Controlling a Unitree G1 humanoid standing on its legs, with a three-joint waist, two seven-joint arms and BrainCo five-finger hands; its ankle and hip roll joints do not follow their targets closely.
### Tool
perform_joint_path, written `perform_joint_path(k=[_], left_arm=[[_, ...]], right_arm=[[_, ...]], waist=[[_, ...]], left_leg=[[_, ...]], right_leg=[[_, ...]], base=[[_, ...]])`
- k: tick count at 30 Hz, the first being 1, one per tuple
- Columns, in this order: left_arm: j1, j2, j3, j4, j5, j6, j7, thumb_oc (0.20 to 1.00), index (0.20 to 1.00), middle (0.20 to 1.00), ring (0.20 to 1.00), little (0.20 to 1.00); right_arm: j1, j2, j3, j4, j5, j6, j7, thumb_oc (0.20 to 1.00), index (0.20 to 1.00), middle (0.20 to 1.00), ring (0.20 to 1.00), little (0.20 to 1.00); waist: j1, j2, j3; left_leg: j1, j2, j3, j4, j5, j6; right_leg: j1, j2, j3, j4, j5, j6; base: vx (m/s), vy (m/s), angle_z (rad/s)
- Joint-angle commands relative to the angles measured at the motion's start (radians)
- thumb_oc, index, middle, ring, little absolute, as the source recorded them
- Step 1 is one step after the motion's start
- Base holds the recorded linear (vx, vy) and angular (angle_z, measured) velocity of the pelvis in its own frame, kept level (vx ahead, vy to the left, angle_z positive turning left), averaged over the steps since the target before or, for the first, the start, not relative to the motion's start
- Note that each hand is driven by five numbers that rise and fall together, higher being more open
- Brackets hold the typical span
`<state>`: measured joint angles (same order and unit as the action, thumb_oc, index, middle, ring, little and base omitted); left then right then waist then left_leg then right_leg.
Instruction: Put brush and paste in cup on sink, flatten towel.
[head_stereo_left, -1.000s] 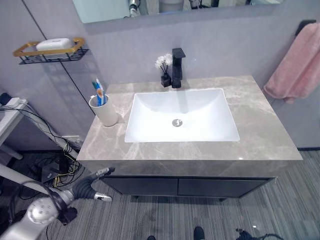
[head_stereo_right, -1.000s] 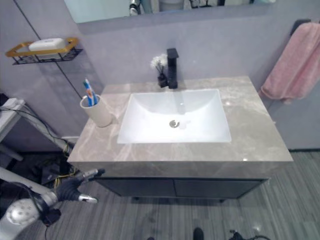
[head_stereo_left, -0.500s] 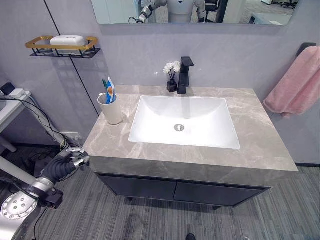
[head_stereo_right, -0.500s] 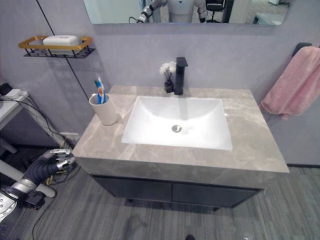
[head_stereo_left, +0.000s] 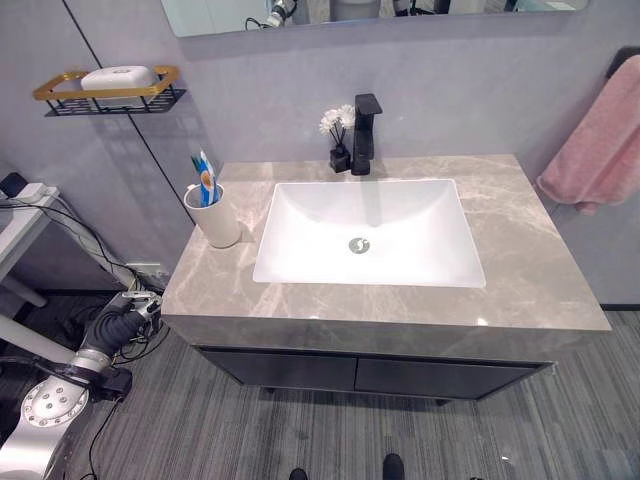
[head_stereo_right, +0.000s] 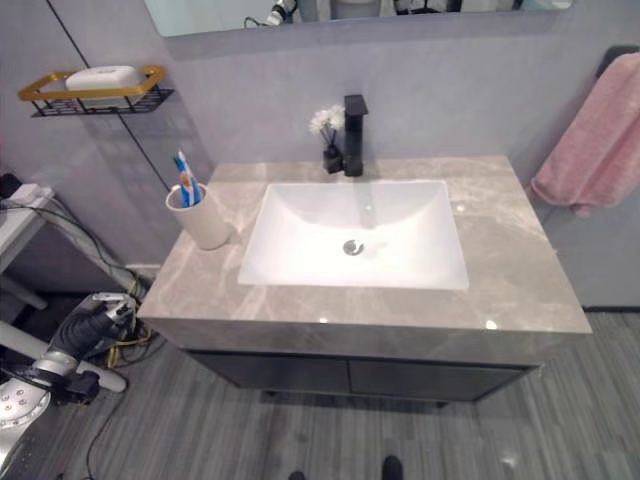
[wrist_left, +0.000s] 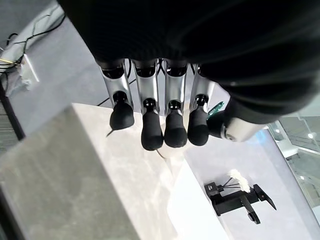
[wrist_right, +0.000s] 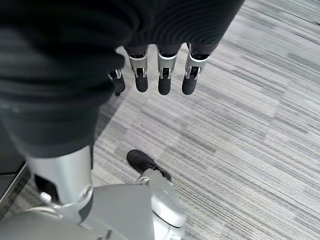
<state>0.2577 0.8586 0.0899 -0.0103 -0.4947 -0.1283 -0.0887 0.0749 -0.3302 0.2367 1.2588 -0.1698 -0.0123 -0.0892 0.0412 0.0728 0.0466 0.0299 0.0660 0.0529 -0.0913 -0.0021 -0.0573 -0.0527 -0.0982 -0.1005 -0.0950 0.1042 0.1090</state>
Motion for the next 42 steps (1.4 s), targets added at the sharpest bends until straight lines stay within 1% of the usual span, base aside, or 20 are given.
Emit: perform_joint_path(k=[1,3,4,5,11,13,15,16,24,30,33,37,42], left_arm=[[-0.144,0.058,-0.014,0.034,-0.019,-0.028,0.037,0.2,0.2,0.2,0.2,0.2],[-0.168,0.089,-0.029,0.048,-0.034,-0.024,0.024,0.2,0.2,0.2,0.2,0.2],[-0.17,0.089,-0.03,0.049,-0.034,-0.025,0.024,0.2,0.2,0.2,0.2,0.2],[-0.194,0.089,-0.051,0.076,-0.063,-0.02,0.031,0.2,0.2,0.2,0.2,0.2],[-0.232,0.096,-0.07,0.104,-0.057,-0.021,0.055,0.2,0.2,0.2,0.2,0.2],[-0.246,0.11,-0.075,0.119,-0.052,-0.021,0.058,0.2,0.2,0.2,0.2,0.2],[-0.247,0.11,-0.075,0.12,-0.052,-0.021,0.058,0.2,0.2,0.2,0.2,0.2],[-0.253,0.136,-0.077,0.119,-0.056,-0.02,0.051,0.2,0.2,0.2,0.2,0.2],[-0.3,0.15,-0.096,0.139,-0.057,-0.025,0.064,0.2,0.2,0.2,0.2,0.2],[-0.385,0.151,-0.136,0.165,-0.046,-0.033,0.098,0.2,0.2,0.2,0.2,0.2],[-0.409,0.151,-0.148,0.182,-0.044,-0.032,0.105,0.2,0.2,0.2,0.2,0.2],[-0.461,0.158,-0.17,0.213,-0.027,-0.034,0.131,0.2,0.2,0.2,0.2,0.2],[-0.513,0.158,-0.19,0.228,-0.026,-0.039,0.152,0.2,0.2,0.2,0.2,0.2]], right_arm=[[-0.039,-0.006,0.02,0.029,0.036,0.022,-0.01,1.0,1.0,1.0,1.0,1.0],[-0.041,-0.007,-0.002,0.039,0.07,0.027,-0.014,1.0,1.0,1.0,1.0,1.0],[-0.041,-0.007,-0.003,0.039,0.07,0.027,-0.014,1.0,1.0,1.0,1.0,1.0],[-0.044,-0.002,-0.003,0.029,0.086,0.026,-0.021,1.0,1.0,1.0,1.0,1.0],[-0.057,0.007,0.019,-0.015,0.1,0.015,-0.026,1.0,1.0,1.0,1.0,1.0],[-0.062,0.008,0.025,-0.03,0.111,0.012,-0.023,1.0,1.0,1.0,1.0,1.0],[-0.062,0.008,0.025,-0.031,0.111,0.012,-0.023,1.0,1.0,1.0,1.0,1.0],[-0.066,0.004,0.035,-0.039,0.108,0.011,-0.022,1.0,1.0,1.0,1.0,1.0],[-0.073,-0.007,0.047,-0.042,0.101,0.015,-0.023,1.0,1.0,1.0,1.0,1.0],[-0.102,-0.006,0.079,-0.065,0.101,0.015,-0.028,1.0,1.0,1.0,1.0,1.0],[-0.11,-0.007,0.088,-0.071,0.101,0.016,-0.031,1.0,1.0,1.0,1.0,1.0],[-0.142,-0.016,0.105,-0.095,0.102,0.013,-0.041,1.0,1.0,1.0,1.0,1.0],[-0.161,-0.027,0.114,-0.114,0.104,0.015,-0.05,1.0,1.0,1.0,1.0,1.0]], waist=[[-0.034,-0.042,0.031],[-0.04,-0.039,0.039],[-0.039,-0.039,0.038],[-0.046,-0.037,0.047],[-0.052,-0.038,0.07],[-0.052,-0.04,0.078],[-0.051,-0.04,0.077],[-0.051,-0.042,0.084],[-0.052,-0.055,0.098],[-0.054,-0.067,0.128],[-0.053,-0.068,0.139],[-0.053,-0.073,0.165],[-0.048,-0.072,0.179]], left_leg=[[-0.095,-0.006,-0.014,0.004,0.092,-0.018],[-0.106,-0.005,-0.016,0.004,0.096,-0.02],[-0.106,-0.005,-0.016,0.004,0.096,-0.02],[-0.117,-0.005,-0.015,0.004,0.099,-0.02],[-0.148,-0.004,-0.016,0.004,0.108,-0.019],[-0.16,-0.004,-0.012,0.004,0.11,-0.018],[-0.161,-0.003,-0.011,0.004,0.11,-0.018],[-0.169,-0.005,-0.008,0.004,0.111,-0.017],[-0.198,-0.009,-0.006,0.004,0.112,-0.015],[-0.238,-0.01,-0.001,0.004,0.117,-0.014],[-0.247,-0.01,-0.001,0.004,0.118,-0.013],[-0.272,-0.014,0.009,0.004,0.12,-0.011],[-0.298,-0.014,0.009,0.004,0.123,-0.012]], right_leg=[[0.089,-0.026,0.026,0.025,-0.078,0.021],[0.077,-0.025,0.025,0.037,-0.082,0.02],[0.076,-0.025,0.025,0.037,-0.082,0.02],[0.062,-0.024,0.026,0.044,-0.081,0.019],[0.029,-0.023,0.03,0.047,-0.076,0.02],[0.014,-0.025,0.034,0.045,-0.071,0.02],[0.013,-0.025,0.035,0.045,-0.071,0.02],[0.004,-0.025,0.04,0.04,-0.065,0.023],[-0.019,-0.029,0.046,0.033,-0.057,0.027],[-0.064,-0.028,0.056,0.031,-0.045,0.029],[-0.075,-0.028,0.061,0.032,-0.042,0.029],[-0.102,-0.031,0.073,0.018,-0.024,0.035],[-0.125,-0.036,0.072,0.01,-0.014,0.039]], base=[[0.0,0.0,0.0],[0.0,0.0,0.0],[0.0,0.0,0.0],[0.0,0.0,0.0],[-0.01,0.003,0.0],[-0.02,0.006,0.0],[-0.01,0.009,-0.05],[0.0,0.0,0.0],[0.01,0.007,-0.02],[0.0,0.001,-0.01],[0.0,0.01,-0.04],[0.01,0.026,-0.13],[0.0,0.002,-0.02]])
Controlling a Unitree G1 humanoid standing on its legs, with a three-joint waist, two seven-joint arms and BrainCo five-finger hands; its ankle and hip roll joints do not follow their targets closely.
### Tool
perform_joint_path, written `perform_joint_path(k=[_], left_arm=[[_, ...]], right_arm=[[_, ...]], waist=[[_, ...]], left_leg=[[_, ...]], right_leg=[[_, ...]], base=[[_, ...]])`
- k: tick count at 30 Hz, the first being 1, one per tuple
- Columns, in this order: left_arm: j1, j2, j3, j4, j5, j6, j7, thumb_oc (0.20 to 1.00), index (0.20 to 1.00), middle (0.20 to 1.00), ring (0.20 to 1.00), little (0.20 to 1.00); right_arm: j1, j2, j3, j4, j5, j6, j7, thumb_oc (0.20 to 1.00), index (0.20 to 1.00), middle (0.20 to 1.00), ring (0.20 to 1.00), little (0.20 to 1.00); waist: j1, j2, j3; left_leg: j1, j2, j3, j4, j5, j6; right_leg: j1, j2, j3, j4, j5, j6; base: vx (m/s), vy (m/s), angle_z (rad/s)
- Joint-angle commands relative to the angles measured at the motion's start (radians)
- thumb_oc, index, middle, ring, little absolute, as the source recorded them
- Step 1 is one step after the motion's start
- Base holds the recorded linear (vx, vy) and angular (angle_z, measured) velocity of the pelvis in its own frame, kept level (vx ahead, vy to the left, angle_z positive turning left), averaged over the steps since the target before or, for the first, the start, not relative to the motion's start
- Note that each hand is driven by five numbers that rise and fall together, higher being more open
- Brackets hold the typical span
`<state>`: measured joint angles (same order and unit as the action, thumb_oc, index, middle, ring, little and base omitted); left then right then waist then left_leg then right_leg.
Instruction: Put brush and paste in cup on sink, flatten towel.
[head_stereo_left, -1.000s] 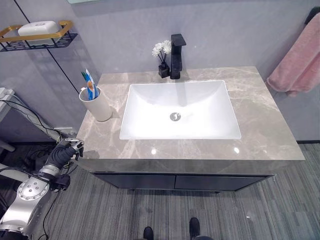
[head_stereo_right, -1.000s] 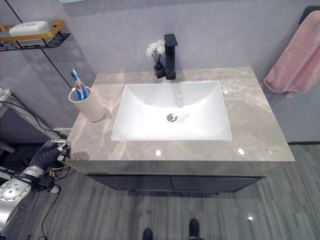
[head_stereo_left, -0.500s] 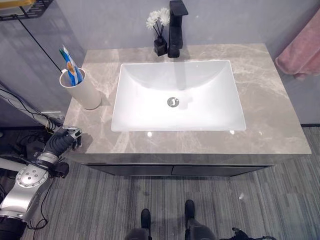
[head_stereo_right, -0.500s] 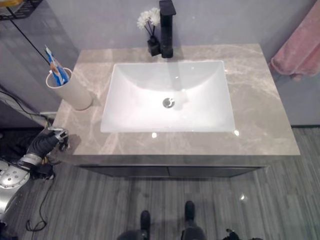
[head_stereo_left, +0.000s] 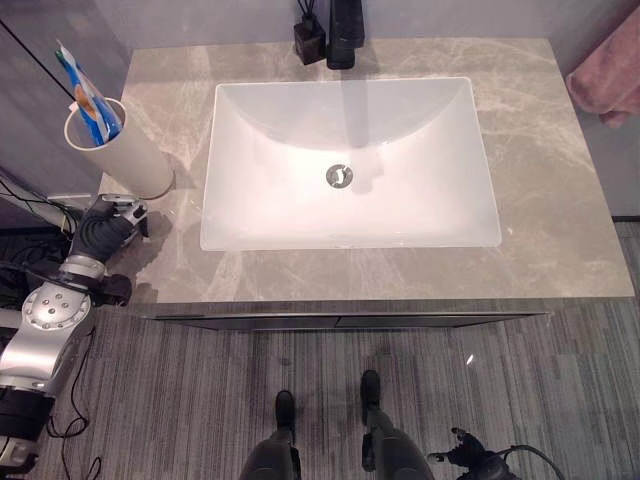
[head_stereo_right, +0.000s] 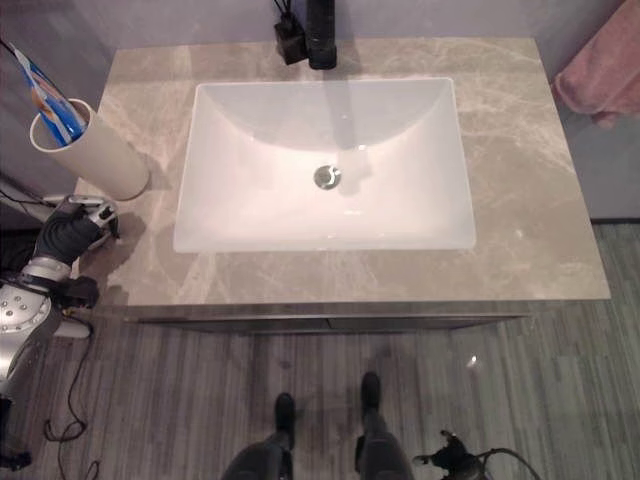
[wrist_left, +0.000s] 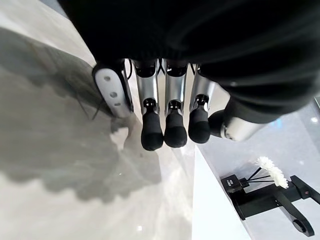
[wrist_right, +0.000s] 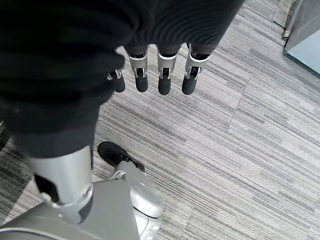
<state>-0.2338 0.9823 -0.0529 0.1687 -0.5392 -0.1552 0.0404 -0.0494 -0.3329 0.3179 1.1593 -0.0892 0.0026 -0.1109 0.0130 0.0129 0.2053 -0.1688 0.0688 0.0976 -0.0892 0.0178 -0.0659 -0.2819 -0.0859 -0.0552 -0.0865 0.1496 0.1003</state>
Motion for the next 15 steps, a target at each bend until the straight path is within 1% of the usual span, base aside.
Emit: perform_joint_path(k=[1,5,6,10,15], left_arm=[[-0.023,0.034,-0.048,0.049,0.019,-0.012,0.023,0.2,0.2,0.2,0.2,0.2],[-0.062,0.034,-0.057,0.064,0.027,-0.015,0.047,0.2,0.2,0.2,0.2,0.2],[-0.053,0.043,-0.043,0.056,0.036,-0.014,0.053,0.2,0.2,0.2,0.2,0.2],[-0.037,0.049,-0.013,0.057,0.027,-0.02,0.071,0.2,0.2,0.2,0.2,0.2],[-0.071,0.057,-0.01,0.095,0.036,-0.025,0.086,0.2,0.2,0.2,0.2,0.2]], right_arm=[[-0.036,-0.025,0.032,-0.015,0.023,0.0,-0.029,1.0,1.0,1.0,1.0,1.0],[-0.055,-0.034,0.039,-0.05,0.031,-0.001,-0.039,1.0,1.0,1.0,1.0,1.0],[-0.053,-0.038,0.016,-0.085,0.065,-0.009,-0.048,1.0,1.0,1.0,1.0,1.0],[-0.036,-0.04,-0.018,-0.14,0.106,-0.026,-0.061,1.0,1.0,1.0,1.0,1.0],[-0.025,-0.04,-0.002,-0.096,0.078,-0.022,-0.055,1.0,1.0,1.0,1.0,1.0]], waist=[[-0.02,-0.012,0.02],[-0.018,-0.009,0.036],[-0.02,-0.009,0.041],[-0.026,-0.012,0.045],[-0.03,-0.017,0.052]], left_leg=[[-0.1,-0.017,-0.035,0.002,0.104,-0.003],[-0.129,-0.018,-0.032,0.002,0.106,-0.004],[-0.143,-0.017,-0.026,0.002,0.108,-0.005],[-0.163,-0.013,-0.012,0.002,0.109,-0.006],[-0.199,-0.009,-0.006,0.002,0.113,-0.007]], right_leg=[[0.104,-0.048,0.027,0.002,-0.059,0.048],[0.073,-0.053,0.031,-0.001,-0.05,0.053],[0.055,-0.054,0.036,-0.001,-0.044,0.055],[0.026,-0.055,0.051,-0.001,-0.034,0.06],[-0.017,-0.055,0.061,-0.001,-0.024,0.066]], base=[[0.0,0.0,0.0],[0.01,0.01,0.0],[0.02,0.03,-0.02],[0.01,0.029,-0.11],[0.01,0.018,-0.13]])
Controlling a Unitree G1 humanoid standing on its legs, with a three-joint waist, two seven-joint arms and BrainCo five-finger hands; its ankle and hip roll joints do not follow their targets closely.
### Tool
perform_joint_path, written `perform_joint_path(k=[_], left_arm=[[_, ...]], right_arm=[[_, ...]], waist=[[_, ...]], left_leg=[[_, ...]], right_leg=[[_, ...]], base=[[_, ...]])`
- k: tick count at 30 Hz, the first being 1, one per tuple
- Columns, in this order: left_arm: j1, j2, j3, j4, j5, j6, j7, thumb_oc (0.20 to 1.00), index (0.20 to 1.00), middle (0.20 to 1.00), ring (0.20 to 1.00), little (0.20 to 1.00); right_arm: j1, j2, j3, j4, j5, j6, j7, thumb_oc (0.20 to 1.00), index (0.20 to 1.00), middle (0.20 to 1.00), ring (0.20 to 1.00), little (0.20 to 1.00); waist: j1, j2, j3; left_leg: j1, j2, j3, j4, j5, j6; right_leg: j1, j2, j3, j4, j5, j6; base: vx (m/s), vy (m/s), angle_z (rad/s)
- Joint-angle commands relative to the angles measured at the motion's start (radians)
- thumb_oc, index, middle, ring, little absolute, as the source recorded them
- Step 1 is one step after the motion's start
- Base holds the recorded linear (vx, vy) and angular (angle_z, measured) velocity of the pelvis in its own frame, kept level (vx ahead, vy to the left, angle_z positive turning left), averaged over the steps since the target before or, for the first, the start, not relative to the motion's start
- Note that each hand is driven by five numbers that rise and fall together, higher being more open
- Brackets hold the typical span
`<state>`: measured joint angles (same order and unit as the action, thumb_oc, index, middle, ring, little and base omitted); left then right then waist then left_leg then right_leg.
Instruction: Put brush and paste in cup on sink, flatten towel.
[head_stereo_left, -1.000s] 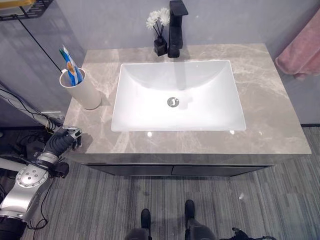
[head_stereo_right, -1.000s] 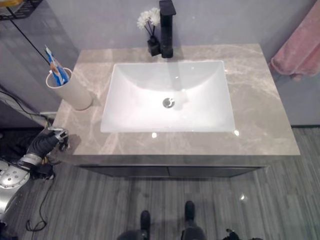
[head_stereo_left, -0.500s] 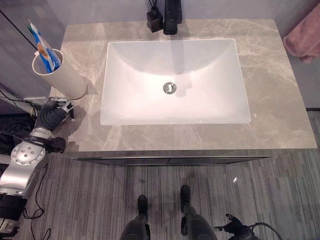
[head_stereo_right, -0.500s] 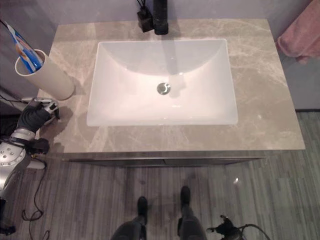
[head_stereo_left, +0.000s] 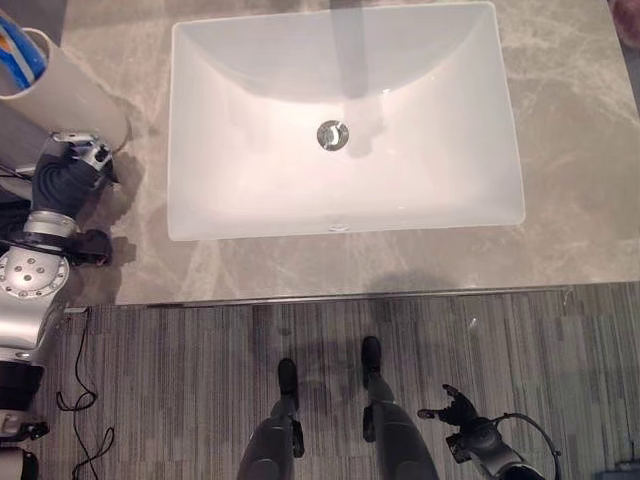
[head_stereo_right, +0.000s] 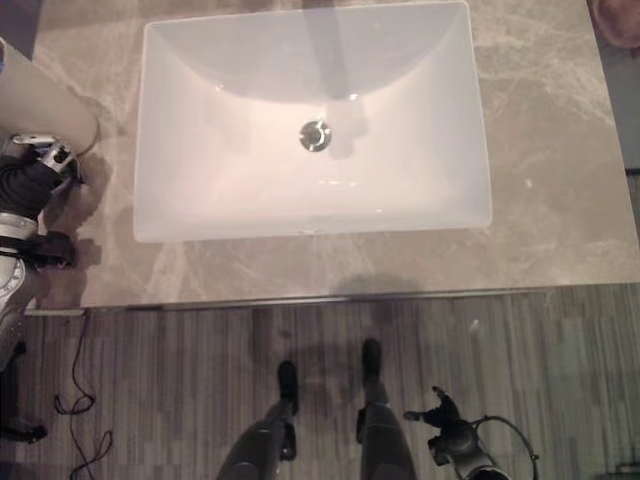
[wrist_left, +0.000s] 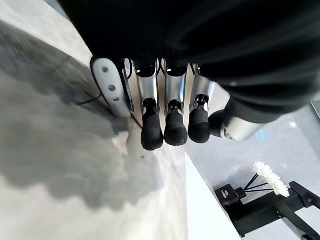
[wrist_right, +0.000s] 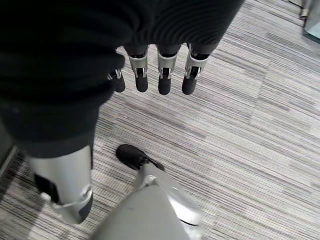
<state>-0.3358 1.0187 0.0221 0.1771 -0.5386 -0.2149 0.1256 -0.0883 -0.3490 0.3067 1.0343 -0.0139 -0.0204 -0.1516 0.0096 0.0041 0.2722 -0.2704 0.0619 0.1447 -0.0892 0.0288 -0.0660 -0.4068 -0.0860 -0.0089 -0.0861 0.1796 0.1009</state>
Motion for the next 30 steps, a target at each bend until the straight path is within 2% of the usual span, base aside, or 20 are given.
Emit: perform_joint_path(k=[1,11,19,25,30], left_arm=[[0.017,0.025,-0.086,0.095,0.034,0.033,0.004,0.2,0.2,0.2,0.2,0.2],[-0.181,0.066,-0.186,0.227,0.08,0.036,0.04,0.2,0.2,0.2,0.2,0.2],[-0.235,0.021,-0.233,0.288,0.115,0.047,0.053,0.2,0.2,0.2,0.2,0.2],[-0.099,-0.036,-0.174,0.143,0.148,0.049,0.029,0.2,0.2,0.2,0.2,0.2],[0.049,-0.095,-0.104,0.025,0.116,0.041,-0.028,0.2,0.2,0.2,0.2,0.2]], right_arm=[[0.014,-0.024,0.006,0.042,0.003,0.003,-0.015,1.0,1.0,1.0,1.0,1.0],[0.012,-0.03,0.021,0.002,0.016,-0.01,-0.018,1.0,1.0,1.0,1.0,1.0],[0.001,-0.019,0.046,-0.013,0.019,-0.015,-0.02,1.0,1.0,1.0,1.0,1.0],[0.021,-0.01,0.031,0.051,0.008,-0.004,-0.011,1.0,1.0,1.0,1.0,1.0],[0.038,-0.007,-0.005,0.127,-0.017,0.015,0.01,1.0,1.0,1.0,1.0,1.0]], waist=[[-0.028,-0.009,-0.014],[-0.046,-0.018,-0.004],[-0.054,-0.021,-0.003],[-0.046,-0.018,-0.023],[-0.031,-0.016,-0.059]], left_leg=[[-0.103,-0.004,-0.053,0.002,0.103,-0.006],[-0.144,0.001,-0.044,0.002,0.11,-0.008],[-0.135,0.005,-0.036,0.002,0.11,-0.009],[-0.072,-0.001,-0.047,0.002,0.088,-0.005],[0.012,-0.01,-0.058,0.002,0.064,0.002]], right_leg=[[0.101,-0.054,0.018,-0.001,-0.052,0.066],[0.049,-0.05,0.032,-0.001,-0.04,0.074],[0.046,-0.047,0.039,-0.001,-0.04,0.075],[0.11,-0.052,0.026,-0.001,-0.06,0.067],[0.196,-0.061,0.008,-0.001,-0.078,0.061]], base=[[0.01,0.027,-0.07],[0.0,0.004,-0.01],[0.0,0.01,-0.07],[0.0,0.0,-0.01],[0.04,0.007,0.05]])
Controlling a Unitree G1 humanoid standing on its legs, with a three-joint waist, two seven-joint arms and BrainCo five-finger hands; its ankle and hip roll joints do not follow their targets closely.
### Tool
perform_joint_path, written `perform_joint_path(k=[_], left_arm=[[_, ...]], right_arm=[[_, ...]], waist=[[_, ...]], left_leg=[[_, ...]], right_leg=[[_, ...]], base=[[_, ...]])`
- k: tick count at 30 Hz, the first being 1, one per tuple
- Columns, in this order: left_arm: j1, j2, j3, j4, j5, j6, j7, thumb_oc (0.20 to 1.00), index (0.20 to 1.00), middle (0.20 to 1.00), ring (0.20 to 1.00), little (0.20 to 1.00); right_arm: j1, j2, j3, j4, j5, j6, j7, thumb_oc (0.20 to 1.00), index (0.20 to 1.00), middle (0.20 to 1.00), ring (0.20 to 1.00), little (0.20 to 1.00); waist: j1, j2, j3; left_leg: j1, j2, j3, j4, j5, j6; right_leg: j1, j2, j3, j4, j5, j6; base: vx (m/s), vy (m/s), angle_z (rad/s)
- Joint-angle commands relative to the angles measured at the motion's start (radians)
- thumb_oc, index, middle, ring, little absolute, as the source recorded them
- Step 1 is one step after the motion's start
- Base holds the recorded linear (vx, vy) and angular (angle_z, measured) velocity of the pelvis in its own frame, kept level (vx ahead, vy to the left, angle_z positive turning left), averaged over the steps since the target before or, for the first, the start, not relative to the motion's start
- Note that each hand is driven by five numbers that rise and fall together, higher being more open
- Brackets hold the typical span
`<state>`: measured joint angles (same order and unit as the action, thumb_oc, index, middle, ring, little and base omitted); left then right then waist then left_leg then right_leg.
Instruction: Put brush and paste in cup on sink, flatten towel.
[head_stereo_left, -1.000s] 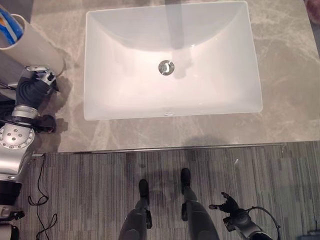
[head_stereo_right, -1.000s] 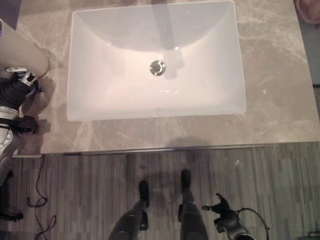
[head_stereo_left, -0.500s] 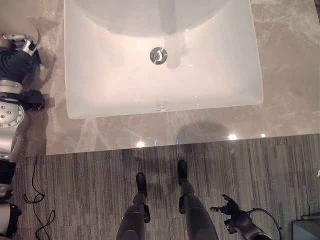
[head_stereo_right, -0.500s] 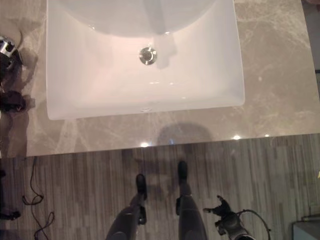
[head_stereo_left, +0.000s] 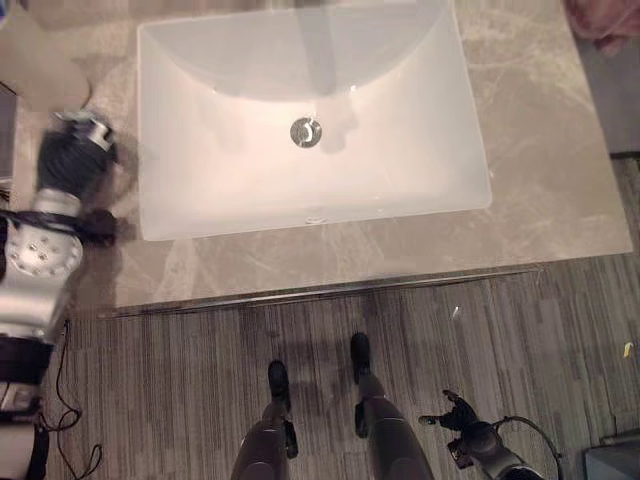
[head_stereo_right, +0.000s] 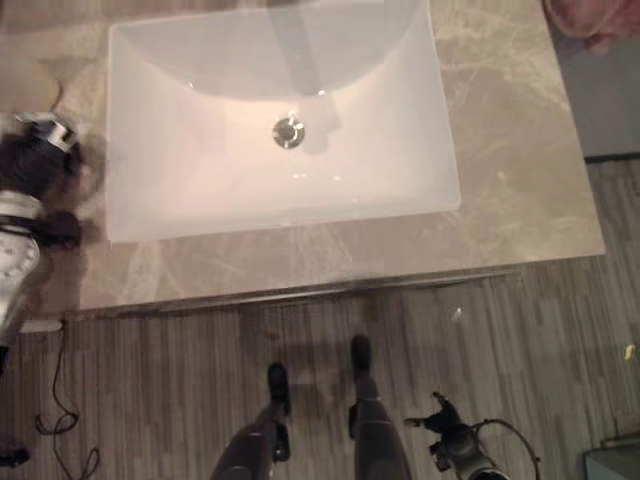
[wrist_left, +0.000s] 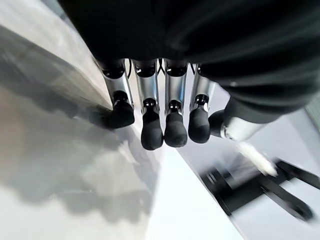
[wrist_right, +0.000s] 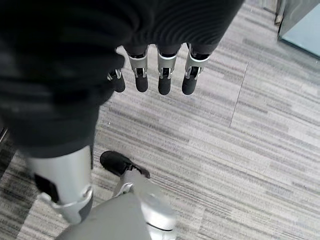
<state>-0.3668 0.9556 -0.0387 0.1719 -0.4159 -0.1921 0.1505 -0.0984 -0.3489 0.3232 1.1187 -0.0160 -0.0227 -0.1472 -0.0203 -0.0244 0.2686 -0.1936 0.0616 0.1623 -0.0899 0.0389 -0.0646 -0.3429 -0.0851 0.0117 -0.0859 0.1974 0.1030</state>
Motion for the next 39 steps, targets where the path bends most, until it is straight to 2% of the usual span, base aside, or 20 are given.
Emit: perform_joint_path(k=[1,6,11,21,26,32,34,35,39], left_arm=[[0.122,-0.056,-0.027,0.012,-0.016,0.021,-0.07,0.2,0.2,0.2,0.2,0.2],[0.198,-0.084,0.019,-0.012,0.011,0.034,-0.094,0.2,0.2,0.2,0.2,0.2],[0.259,-0.154,0.048,-0.015,0.035,0.039,-0.102,0.2,0.2,0.2,0.2,0.2],[0.255,-0.154,0.08,0.081,0.048,0.05,-0.083,0.2,0.2,0.2,0.2,0.2],[0.16,-0.125,0.082,0.187,0.038,0.047,-0.034,0.2,0.2,0.2,0.2,0.2],[0.003,-0.07,0.037,0.295,0.033,0.052,0.024,0.2,0.2,0.2,0.2,0.2],[-0.07,-0.05,0.004,0.348,0.016,0.05,0.041,0.2,0.2,0.2,0.2,0.2],[-0.163,-0.041,-0.045,0.395,-0.01,0.047,0.061,0.2,0.2,0.2,0.2,0.2],[-0.295,-0.014,-0.123,0.501,-0.044,0.044,0.065,0.2,0.2,0.2,0.2,0.2]], right_arm=[[0.057,-0.001,-0.028,0.068,-0.033,0.024,0.017,1.0,1.0,1.0,1.0,1.0],[0.079,0.001,-0.036,0.085,-0.072,0.031,0.039,1.0,1.0,1.0,1.0,1.0],[0.09,0.018,-0.041,0.105,-0.101,0.038,0.051,1.0,1.0,1.0,1.0,1.0],[0.114,0.008,-0.028,0.124,-0.128,0.036,0.057,1.0,1.0,1.0,1.0,1.0],[0.137,-0.005,-0.024,0.128,-0.131,0.035,0.061,1.0,1.0,1.0,1.0,1.0],[0.13,-0.012,-0.024,0.142,-0.115,0.041,0.048,1.0,1.0,1.0,1.0,1.0],[0.116,-0.017,-0.019,0.142,-0.109,0.042,0.037,1.0,1.0,1.0,1.0,1.0],[0.097,-0.024,-0.009,0.137,-0.092,0.043,0.03,1.0,1.0,1.0,1.0,1.0],[0.077,-0.03,0.006,0.123,-0.071,0.038,0.022,1.0,1.0,1.0,1.0,1.0]], waist=[[0.007,0.013,-0.078],[0.014,0.015,-0.117],[0.029,0.022,-0.162],[0.024,0.018,-0.196],[0.009,0.011,-0.189],[-0.005,0.004,-0.156],[-0.01,0.002,-0.139],[-0.019,0.002,-0.116],[-0.027,0.001,-0.091]], left_leg=[[-0.025,-0.017,-0.075,0.003,0.045,0.007],[0.045,-0.026,-0.076,0.003,0.03,0.014],[0.087,-0.036,-0.086,0.003,0.022,0.022],[0.1,-0.017,-0.07,0.003,0.027,0.015],[0.087,-0.008,-0.061,0.003,0.034,0.01],[0.049,-0.002,-0.05,0.003,0.043,0.008],[0.023,0.001,-0.049,0.003,0.049,0.006],[-0.008,0.002,-0.049,0.003,0.059,0.002],[-0.052,0.006,-0.054,0.003,0.072,-0.002]], right_leg=[[0.175,-0.065,-0.02,-0.001,-0.105,0.057],[0.247,-0.071,-0.036,-0.001,-0.121,0.057],[0.293,-0.078,-0.051,-0.001,-0.132,0.056],[0.291,-0.067,-0.046,-0.001,-0.131,0.045],[0.27,-0.057,-0.04,-0.001,-0.125,0.043],[0.226,-0.051,-0.028,-0.001,-0.107,0.049],[0.198,-0.051,-0.026,-0.001,-0.098,0.051],[0.17,-0.052,-0.026,-0.001,-0.088,0.053],[0.129,-0.054,-0.027,-0.001,-0.077,0.055]], base=[[0.04,0.018,0.11],[0.01,0.029,0.14],[-0.04,0.004,0.11],[0.0,-0.009,0.0],[0.01,-0.022,-0.04],[-0.01,-0.007,-0.05],[-0.05,0.0,-0.17],[-0.05,0.005,-0.09],[-0.02,0.003,0.03]])
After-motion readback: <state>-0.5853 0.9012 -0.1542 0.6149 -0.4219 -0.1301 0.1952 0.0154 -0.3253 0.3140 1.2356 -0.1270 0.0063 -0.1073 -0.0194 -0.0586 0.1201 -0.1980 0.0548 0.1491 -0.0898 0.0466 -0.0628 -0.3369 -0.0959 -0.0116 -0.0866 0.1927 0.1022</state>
